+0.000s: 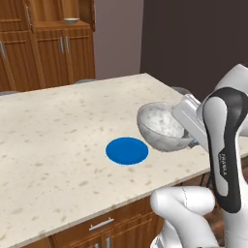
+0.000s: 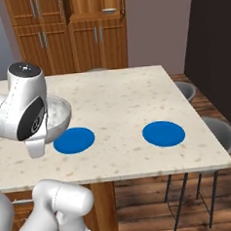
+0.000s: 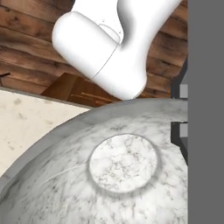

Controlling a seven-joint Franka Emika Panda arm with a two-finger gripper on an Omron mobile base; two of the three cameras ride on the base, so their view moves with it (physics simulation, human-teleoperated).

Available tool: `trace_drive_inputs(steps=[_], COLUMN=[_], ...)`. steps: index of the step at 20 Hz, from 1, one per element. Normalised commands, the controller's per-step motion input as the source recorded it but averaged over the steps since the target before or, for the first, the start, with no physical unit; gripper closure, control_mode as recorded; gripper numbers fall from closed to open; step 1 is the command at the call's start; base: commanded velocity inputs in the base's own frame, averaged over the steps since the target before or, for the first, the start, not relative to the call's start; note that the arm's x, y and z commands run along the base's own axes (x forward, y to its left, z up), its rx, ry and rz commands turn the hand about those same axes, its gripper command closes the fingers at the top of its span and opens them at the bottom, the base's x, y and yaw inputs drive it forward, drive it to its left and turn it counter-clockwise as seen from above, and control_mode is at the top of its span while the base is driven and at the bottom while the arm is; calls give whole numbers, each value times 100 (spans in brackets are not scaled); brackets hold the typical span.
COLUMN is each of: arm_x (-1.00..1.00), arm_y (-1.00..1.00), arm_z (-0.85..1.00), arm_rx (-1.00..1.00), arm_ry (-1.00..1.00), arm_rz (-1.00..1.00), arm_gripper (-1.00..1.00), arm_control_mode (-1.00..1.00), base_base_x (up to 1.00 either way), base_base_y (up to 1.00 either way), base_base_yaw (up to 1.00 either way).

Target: Move the bowls from the cabinet to the plates on the dining table.

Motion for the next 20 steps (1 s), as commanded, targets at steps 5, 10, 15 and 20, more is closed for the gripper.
trace_drive_inputs(steps=[5,10,15,20], arm_x=[0,9,25,27], arm_y=[0,6,1,3], arm_z=[-1,-31,-23,-1], arm_rx=[0,0,0,0], arm_ry=[18,6,1,0], arm_rz=[0,0,0,0], arm_gripper=[100,100,100,100], arm_control_mode=[-100,-100,-100,-100], base_base_x=[0,0,0,0], base_base_y=[0,0,0,0], base_base_yaw=[0,0,0,0])
